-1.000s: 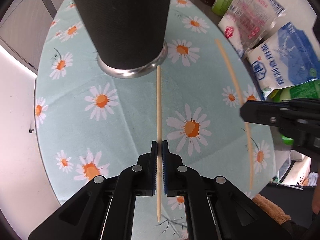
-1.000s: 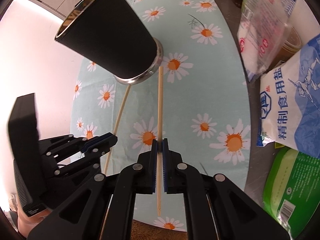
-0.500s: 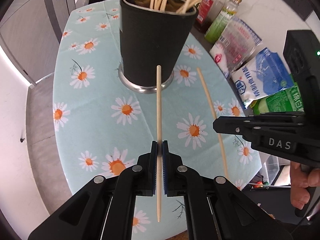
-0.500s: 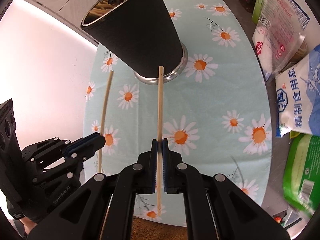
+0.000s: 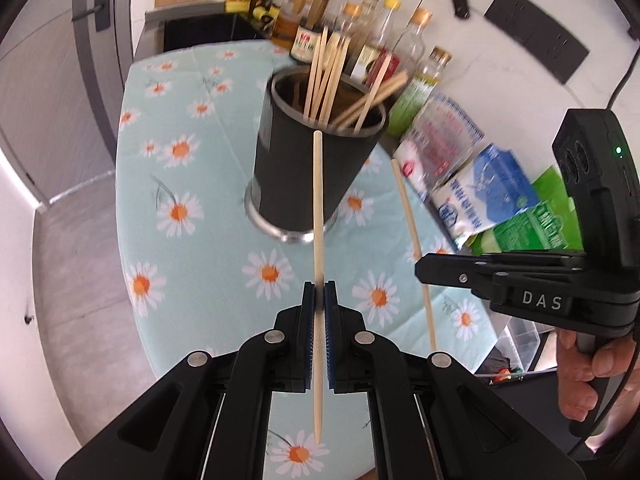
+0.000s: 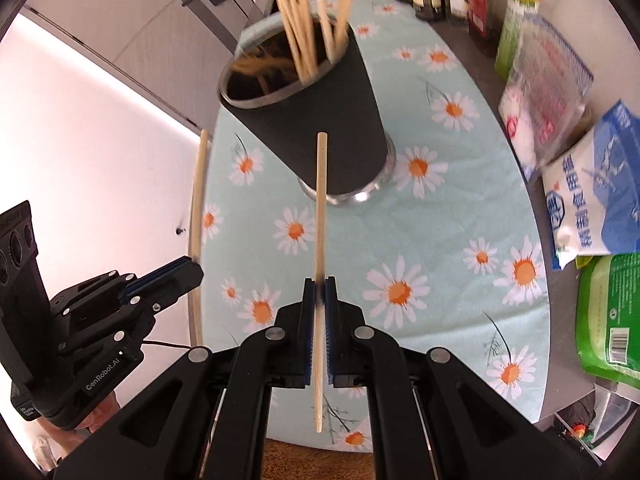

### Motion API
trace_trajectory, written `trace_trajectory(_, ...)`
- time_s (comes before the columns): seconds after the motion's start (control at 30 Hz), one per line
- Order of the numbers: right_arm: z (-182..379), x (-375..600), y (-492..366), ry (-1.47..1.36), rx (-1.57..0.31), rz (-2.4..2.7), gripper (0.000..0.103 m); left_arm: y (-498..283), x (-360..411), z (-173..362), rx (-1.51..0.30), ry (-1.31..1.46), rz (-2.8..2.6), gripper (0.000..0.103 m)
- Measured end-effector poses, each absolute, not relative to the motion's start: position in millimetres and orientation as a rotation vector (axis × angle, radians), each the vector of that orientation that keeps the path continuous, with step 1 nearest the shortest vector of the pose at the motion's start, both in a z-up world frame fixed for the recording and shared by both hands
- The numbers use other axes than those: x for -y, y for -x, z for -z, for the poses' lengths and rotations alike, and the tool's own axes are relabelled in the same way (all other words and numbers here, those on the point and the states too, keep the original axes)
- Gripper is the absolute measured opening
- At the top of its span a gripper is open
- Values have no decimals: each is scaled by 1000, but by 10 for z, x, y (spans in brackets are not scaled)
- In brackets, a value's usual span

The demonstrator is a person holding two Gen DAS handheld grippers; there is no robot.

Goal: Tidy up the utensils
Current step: 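Lift both held chopsticks upright and carry them over the black holder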

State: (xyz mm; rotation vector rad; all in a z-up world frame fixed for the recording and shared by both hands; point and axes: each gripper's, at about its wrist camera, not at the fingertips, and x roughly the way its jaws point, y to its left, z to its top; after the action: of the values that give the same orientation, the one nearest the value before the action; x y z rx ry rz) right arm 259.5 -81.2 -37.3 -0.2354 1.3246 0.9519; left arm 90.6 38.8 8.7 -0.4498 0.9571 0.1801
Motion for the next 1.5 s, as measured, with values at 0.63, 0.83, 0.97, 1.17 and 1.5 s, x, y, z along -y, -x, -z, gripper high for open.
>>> trace_trajectory(0.63, -623, 580, -2826, 134, -918, -1105, 6, -1186, -573, -948, -648, 368, -122, 4)
trace_trajectory(0.83, -805, 504, -2911, 112, -776, -1160, 6, -1262, -692, -1139, -536, 345, -131, 4)
trace_trajectory(0.97, -940, 446, -2999, 73, -691, -1199, 6, -1298, -795, -1232, -430, 343, -113, 4)
trace_trajectory(1.17, -1041, 335, -3155, 21, -612, -1242, 6, -1351, -926, -1322, -270, 345, -108, 4)
trace_trajectory(1.5, -931, 279, -3391, -30, -539, -1233, 6, -1574, -1025, -1148, -195, 337, -86, 4)
